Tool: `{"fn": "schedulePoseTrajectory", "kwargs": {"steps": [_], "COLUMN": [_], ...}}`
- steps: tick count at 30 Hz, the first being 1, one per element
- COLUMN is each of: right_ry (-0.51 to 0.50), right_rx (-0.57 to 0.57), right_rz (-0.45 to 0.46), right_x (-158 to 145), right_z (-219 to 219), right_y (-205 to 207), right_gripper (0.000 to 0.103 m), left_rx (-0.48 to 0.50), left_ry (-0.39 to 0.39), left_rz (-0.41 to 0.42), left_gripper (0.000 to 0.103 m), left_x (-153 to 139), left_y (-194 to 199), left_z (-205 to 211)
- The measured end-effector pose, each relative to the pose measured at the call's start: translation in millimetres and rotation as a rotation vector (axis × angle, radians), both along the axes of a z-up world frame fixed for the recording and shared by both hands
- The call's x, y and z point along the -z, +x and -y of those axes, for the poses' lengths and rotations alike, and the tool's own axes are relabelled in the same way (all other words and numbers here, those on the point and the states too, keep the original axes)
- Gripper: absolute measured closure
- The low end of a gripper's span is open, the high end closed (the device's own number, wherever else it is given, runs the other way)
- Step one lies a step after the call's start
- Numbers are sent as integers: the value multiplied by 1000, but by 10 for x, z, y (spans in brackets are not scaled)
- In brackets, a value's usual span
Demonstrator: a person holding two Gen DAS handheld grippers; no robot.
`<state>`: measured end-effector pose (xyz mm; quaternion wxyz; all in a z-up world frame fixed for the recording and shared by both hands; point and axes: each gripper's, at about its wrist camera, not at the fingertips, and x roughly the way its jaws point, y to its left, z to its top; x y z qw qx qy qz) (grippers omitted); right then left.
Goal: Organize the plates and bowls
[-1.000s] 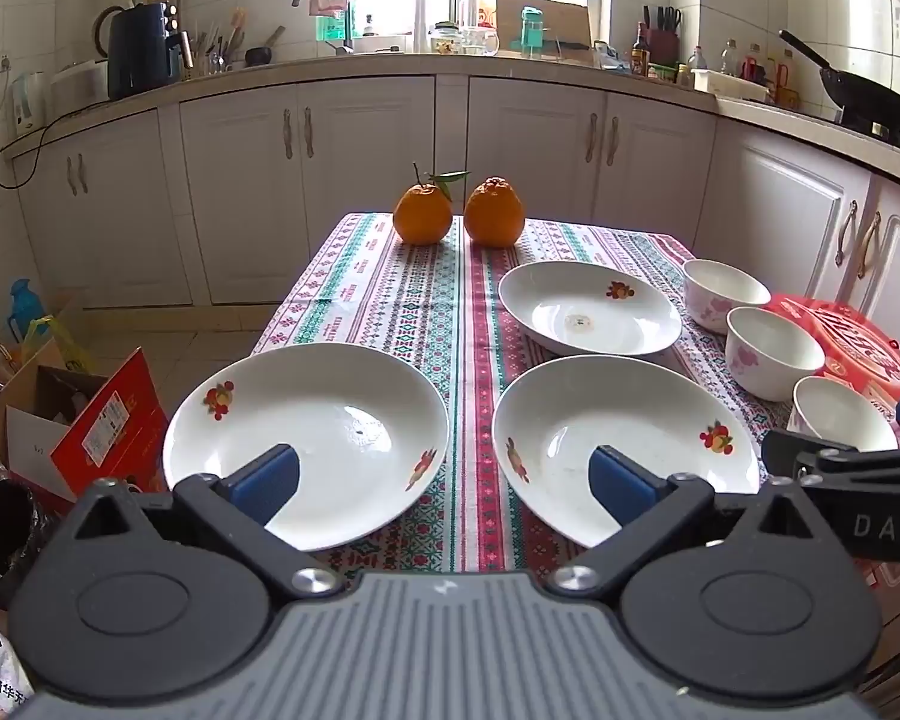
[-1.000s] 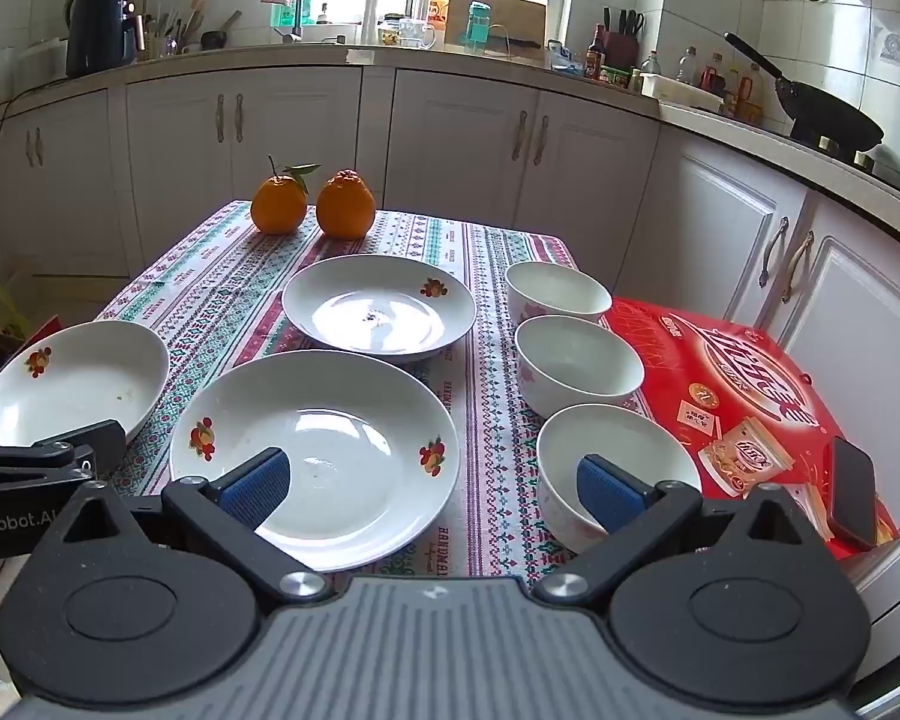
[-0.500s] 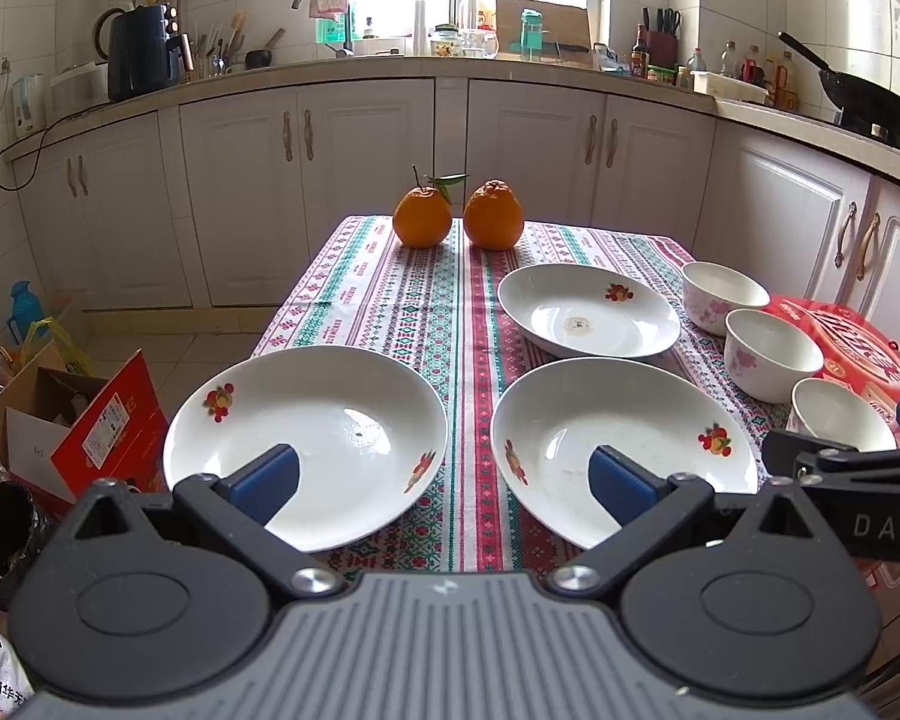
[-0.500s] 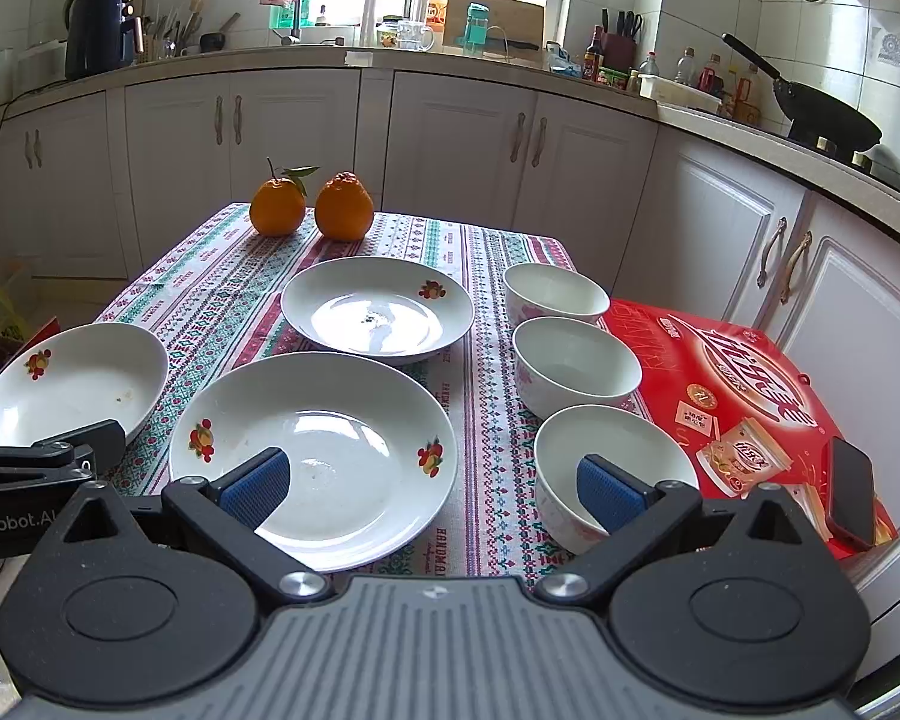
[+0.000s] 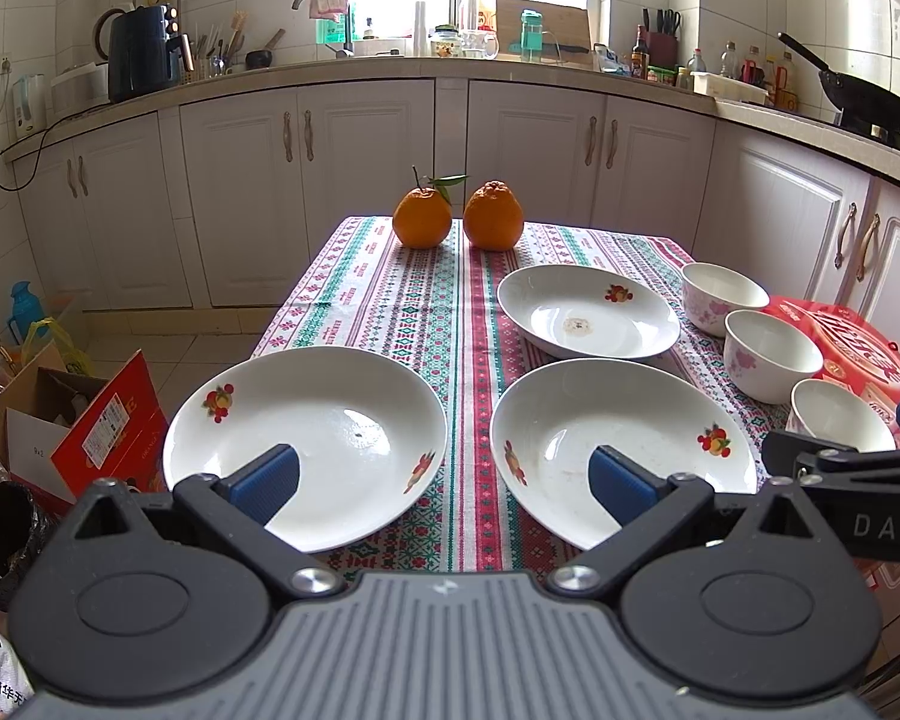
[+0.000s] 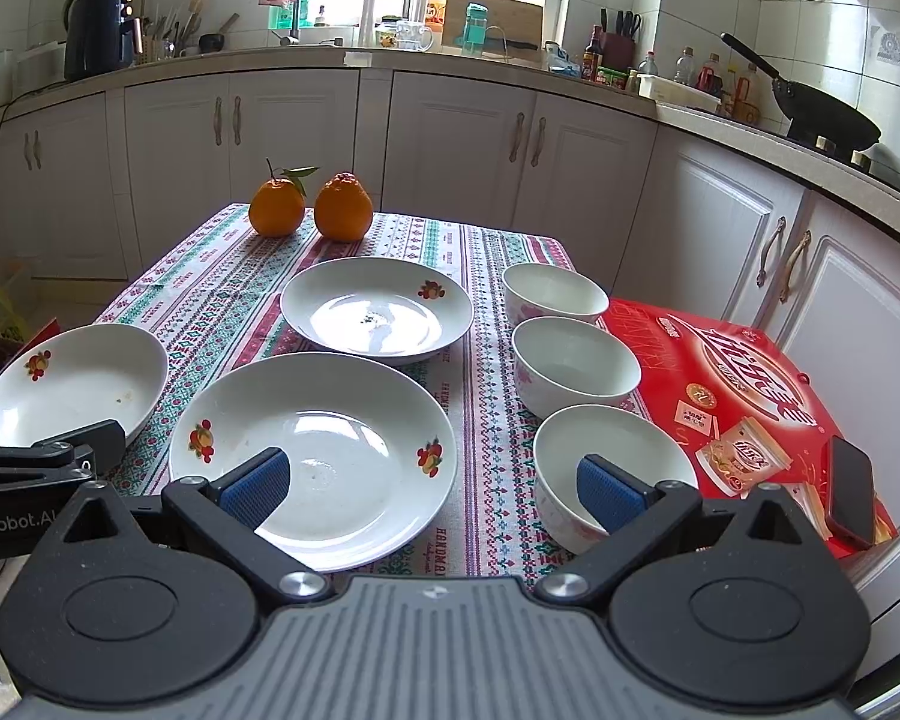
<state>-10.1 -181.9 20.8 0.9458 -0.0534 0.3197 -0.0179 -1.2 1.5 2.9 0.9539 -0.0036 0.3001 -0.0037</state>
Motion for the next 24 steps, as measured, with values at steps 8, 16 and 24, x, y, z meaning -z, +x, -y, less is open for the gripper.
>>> {"fn": "schedulePoseTrajectory", "kwargs": {"steps": [8, 16, 24], "right_ry": [0, -3, -3], "right_rx": [1, 0, -1], "right_rz": [-1, 0, -2], "right_x": [1, 1, 11], "right_z": [-4, -11, -21], "right_y": [-1, -3, 3], "right_gripper": [0, 0, 0], "left_rx": [1, -1, -3], "left_ry": [0, -1, 0], "left_rz": [1, 1, 1], "left_gripper": [1, 1, 1], "left_x": [0, -34, -53], "left_y": [-1, -10, -14], "left_z": [-2, 7, 7]}}
